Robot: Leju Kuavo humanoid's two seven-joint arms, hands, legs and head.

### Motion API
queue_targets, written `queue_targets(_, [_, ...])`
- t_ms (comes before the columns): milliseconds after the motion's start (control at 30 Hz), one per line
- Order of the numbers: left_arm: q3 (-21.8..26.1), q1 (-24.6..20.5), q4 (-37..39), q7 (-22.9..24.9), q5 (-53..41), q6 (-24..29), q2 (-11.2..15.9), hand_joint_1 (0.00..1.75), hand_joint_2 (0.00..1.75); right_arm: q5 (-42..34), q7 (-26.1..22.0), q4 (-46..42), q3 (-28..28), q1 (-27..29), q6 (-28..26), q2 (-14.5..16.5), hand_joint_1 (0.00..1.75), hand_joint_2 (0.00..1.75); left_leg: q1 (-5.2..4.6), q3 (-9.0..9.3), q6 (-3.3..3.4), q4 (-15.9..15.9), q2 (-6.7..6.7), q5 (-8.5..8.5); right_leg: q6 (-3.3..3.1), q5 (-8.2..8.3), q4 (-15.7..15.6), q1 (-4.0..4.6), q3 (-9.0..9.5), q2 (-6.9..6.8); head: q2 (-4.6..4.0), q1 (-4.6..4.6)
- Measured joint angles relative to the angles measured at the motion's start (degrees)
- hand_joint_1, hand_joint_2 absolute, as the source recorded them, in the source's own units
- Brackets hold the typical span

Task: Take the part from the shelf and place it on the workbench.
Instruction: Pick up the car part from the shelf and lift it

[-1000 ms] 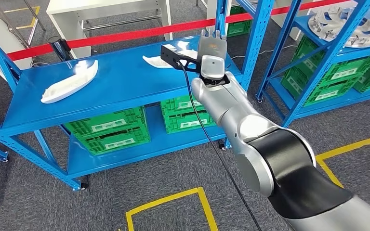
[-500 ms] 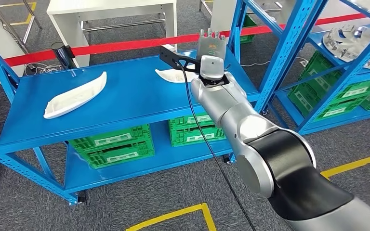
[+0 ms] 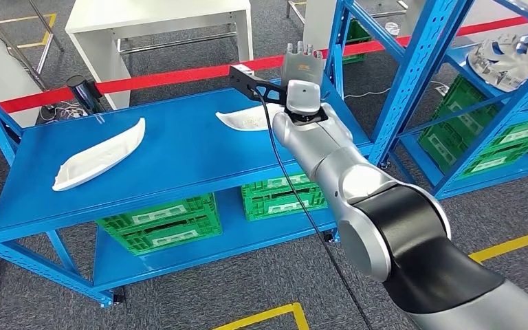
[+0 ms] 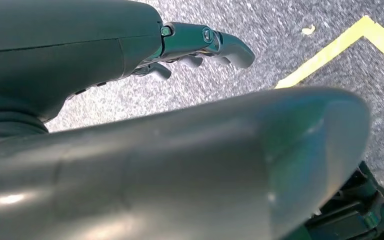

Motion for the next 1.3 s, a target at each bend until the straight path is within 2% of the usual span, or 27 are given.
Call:
queue_targets(33, [0.0,0.04,0.0,-0.02,0.11,0.0,0.04,0.0,0.0,0.0,0.0,0.0,0.0,-0.01,-0.01,0.1,0.0,1.75,0.15,1.62,-0.17,-4.21,0.1,2.62,0.27,-0.38,0.06,-0.12,0.43,0.0,0.0,-0.01])
queue_targets(100, [0.0,-0.03,0.01,-0.09,0.22,0.0,0.07,0.0,0.0,0.01,-0.01,0.0,0.0,-0.16,-0.01,0.32,0.0,1.75,0.08,4.41,0.01,-10.79,0.28,4.78,0.93,-1.0,0.21,-0.2,0.94,0.0,0.0,-0.12])
queue_targets(133, [0.0,-0.05,0.01,-0.11,0.25,0.0,0.06,0.0,0.0,0.01,-0.01,0.0,0.0,-0.21,-0.01,0.39,0.0,1.75,-0.04,5.06,0.41,-12.17,0.31,4.93,1.31,-1.26,0.25,-0.15,1.0,-0.02,0.0,-0.17])
queue_targets(167, [0.0,-0.03,0.01,-0.14,0.25,0.0,0.06,0.0,0.0,0.01,-0.03,0.0,0.0,-0.25,0.0,0.42,0.0,1.75,-0.22,5.21,0.91,-12.21,0.27,4.44,1.69,-1.42,0.25,-0.1,1.01,-0.05,0.0,-0.22])
queue_targets(267, [0.02,0.15,0.0,-0.22,0.26,0.0,0.05,0.0,0.0,-0.01,-0.11,-0.02,0.0,-0.37,-0.01,0.54,0.0,1.75,-0.08,5.67,2.29,-12.21,0.12,4.86,2.7,-2.51,1.44,-0.14,0.62,-0.25,0.0,-0.19])
queue_targets(300, [0.02,0.14,0.0,-0.27,0.26,0.0,0.04,0.0,0.0,-0.02,-0.14,-0.02,0.0,-0.43,-0.02,0.57,0.0,1.75,0.0,5.86,2.67,-12.32,0.12,4.79,2.9,-3.63,3.72,-0.14,-0.55,-0.31,0.0,-0.16])
queue_targets(367, [0.02,0.1,0.0,-0.35,0.26,0.0,0.04,0.0,0.0,-0.03,-0.2,-0.01,0.0,-0.33,-0.02,0.58,0.0,1.75,-0.07,6.04,3.24,-12.3,0.12,4.44,3.09,-6.66,11.36,-0.09,-4.89,-0.39,0.0,-0.1])
queue_targets(400, [0.02,0.12,0.0,-0.39,0.26,0.0,0.05,0.0,0.0,-0.03,-0.19,0.0,0.0,-0.15,-0.01,0.6,0.0,1.75,-0.14,6.1,3.43,-12.22,0.11,4.24,3.13,-7.68,15.14,-0.06,-7.27,-0.39,0.0,-0.08])
queue_targets(433, [0.03,0.17,0.0,-0.43,0.26,0.0,0.05,0.0,0.0,-0.04,-0.16,0.0,0.0,0.06,-0.01,0.6,0.0,1.75,-0.21,6.19,3.54,-12.11,0.06,4.03,3.11,-7.71,17.23,-0.05,-8.87,-0.39,0.0,-0.08])
queue_targets(467, [0.03,0.25,0.0,-0.47,0.26,0.0,0.04,0.0,0.0,-0.04,-0.11,0.0,0.0,0.22,-0.01,0.6,0.0,1.75,-0.27,6.3,3.57,-11.97,-0.03,3.79,2.99,-6.64,17.17,-0.04,-9.42,-0.39,0.0,-0.07])
queue_targets(500, [0.04,0.31,0.0,-0.49,0.26,0.0,0.04,0.0,0.0,-0.04,-0.07,0.0,0.0,0.28,-0.02,0.6,0.0,1.75,-0.32,6.5,3.52,-11.79,-0.14,3.5,2.75,-4.52,14.61,0.01,-8.69,-0.39,0.0,-0.06])
queue_targets(533, [0.04,0.36,0.0,-0.51,0.26,0.0,0.04,0.0,0.0,-0.04,-0.05,0.0,0.0,0.26,-0.03,0.6,0.0,1.75,-0.36,6.74,3.41,-11.61,-0.24,3.18,2.41,-2.04,10.55,0.1,-7.11,-0.41,0.0,-0.06])
queue_targets(600, [0.04,0.36,0.0,-0.56,0.26,0.0,0.01,0.0,0.0,-0.04,-0.09,0.0,0.0,0.09,-0.03,0.64,0.0,1.75,-0.55,7.02,2.91,-11.27,-0.33,2.51,1.69,0.82,3.47,0.45,-4.01,-0.5,0.0,-0.09])
queue_targets(633, [0.04,0.34,0.0,-0.59,0.26,0.0,-0.01,0.0,0.0,-0.04,-0.12,0.0,0.0,0.05,-0.03,0.69,0.0,1.75,-0.59,7.07,2.6,-11.2,-0.31,2.28,1.44,1.06,1.88,0.63,-3.25,-0.52,0.0,-0.12])
queue_targets(700, [0.05,0.32,-0.01,-0.62,0.26,0.0,-0.04,0.0,0.0,-0.04,-0.14,-0.01,0.0,0.01,-0.03,0.76,0.0,1.75,-0.6,7.24,1.91,-11.35,-0.27,2.04,1.09,0.78,1.33,0.77,-2.89,-0.45,0.0,-0.11])
queue_targets(767, [0.07,0.39,-0.02,-0.64,0.26,0.0,-0.04,0.0,0.0,-0.04,-0.09,-0.03,0.0,-0.08,-0.07,0.76,0.0,1.75,-0.59,7.12,1.27,-10.8,-0.16,1.52,0.56,0.82,0.81,0.45,-2.3,-0.42,0.0,-0.18])
queue_targets(800, [0.09,0.4,-0.04,-0.66,0.26,0.0,-0.03,0.0,0.0,-0.03,-0.13,-0.04,0.0,-0.18,-0.09,0.79,0.0,1.75,-0.56,6.38,0.94,-9.17,-0.1,0.66,0.28,0.84,0.54,0.21,-1.93,-0.44,0.0,-0.3])
queue_targets(833, [0.1,0.41,-0.05,-0.67,0.27,0.0,-0.01,0.0,0.0,-0.03,-0.19,-0.04,0.01,-0.22,-0.1,0.84,0.0,1.75,-0.4,4.97,0.63,-6.39,-0.04,-0.61,0.05,0.77,0.4,0.09,-1.6,-0.47,0.0,-0.42])
queue_targets(900, [0.16,0.43,-0.05,-0.67,0.3,0.0,0.03,0.0,0.0,-0.02,-0.32,-0.03,0.01,-0.12,-0.08,0.92,0.0,1.75,-0.18,0.92,0.02,0.97,0.01,-3.38,-0.21,0.44,0.38,0.02,-1.24,-0.45,0.0,-0.57])
queue_targets(933, [0.2,0.48,-0.05,-0.66,0.34,0.0,0.05,0.0,0.0,-0.02,-0.33,-0.03,0.01,0.05,-0.05,0.93,0.0,1.75,-0.09,-0.66,-0.18,3.39,0.02,-3.78,-0.2,0.24,0.4,0.02,-1.05,-0.42,0.0,-0.58])
queue_targets(967, [0.26,0.54,-0.05,-0.66,0.39,0.0,0.08,0.0,0.0,-0.02,-0.33,-0.02,0.01,0.23,-0.03,0.93,0.0,1.75,-0.04,-1.31,-0.3,3.84,0.03,-3.08,-0.12,0.0,0.43,-0.01,-0.81,-0.39,0.0,-0.57])
queue_targets(1000, [0.31,0.58,-0.06,-0.65,0.43,0.0,0.1,0.0,0.0,-0.02,-0.33,-0.02,0.01,0.35,-0.02,0.93,0.0,1.75,0.01,-0.83,-0.35,2.07,0.05,-1.32,0.0,-0.28,0.49,-0.05,-0.5,-0.35,0.0,-0.59])
queue_targets(1067, [0.4,0.6,-0.06,-0.65,0.47,0.0,0.14,0.0,0.0,-0.02,-0.33,-0.02,0.01,0.39,-0.03,0.95,0.0,1.75,0.05,2.58,-0.25,-5.61,0.11,3.08,0.46,-0.99,0.67,-0.08,0.22,-0.31,0.0,-0.59])
queue_targets(1100, [0.43,0.58,-0.05,-0.65,0.5,0.0,0.15,0.0,0.0,-0.01,-0.34,-0.02,0.01,0.32,-0.03,0.96,0.0,1.75,-0.03,4.19,0.0,-8.91,0.1,4.27,0.75,-1.33,0.81,-0.02,0.4,-0.29,0.0,-0.64])
queue_targets(1133, [0.44,0.56,-0.04,-0.64,0.53,0.0,0.14,0.0,0.0,-0.01,-0.34,-0.02,0.01,0.26,-0.03,0.97,0.0,1.75,-0.08,5.23,0.3,-10.97,0.09,4.76,1.04,-1.56,0.91,0.1,0.48,-0.28,0.0,-0.63])
queue_targets(1167, [0.46,0.57,-0.03,-0.62,0.57,0.0,0.12,0.0,0.0,-0.04,-0.33,-0.02,0.01,0.25,-0.04,0.97,0.0,1.75,-0.13,5.61,0.56,-11.56,0.04,4.5,1.01,-1.64,0.98,0.24,0.43,-0.26,0.0,-0.62])
queue_targets(1300, [0.54,0.64,-0.01,-0.56,0.7,0.0,0.08,0.0,0.0,-0.17,-0.07,-0.02,0.0,0.3,-0.06,0.92,0.0,1.75,-0.24,5.67,1.12,-11.78,-0.21,4.41,0.32,-1.6,0.61,0.35,0.67,-0.42,0.0,-0.49])
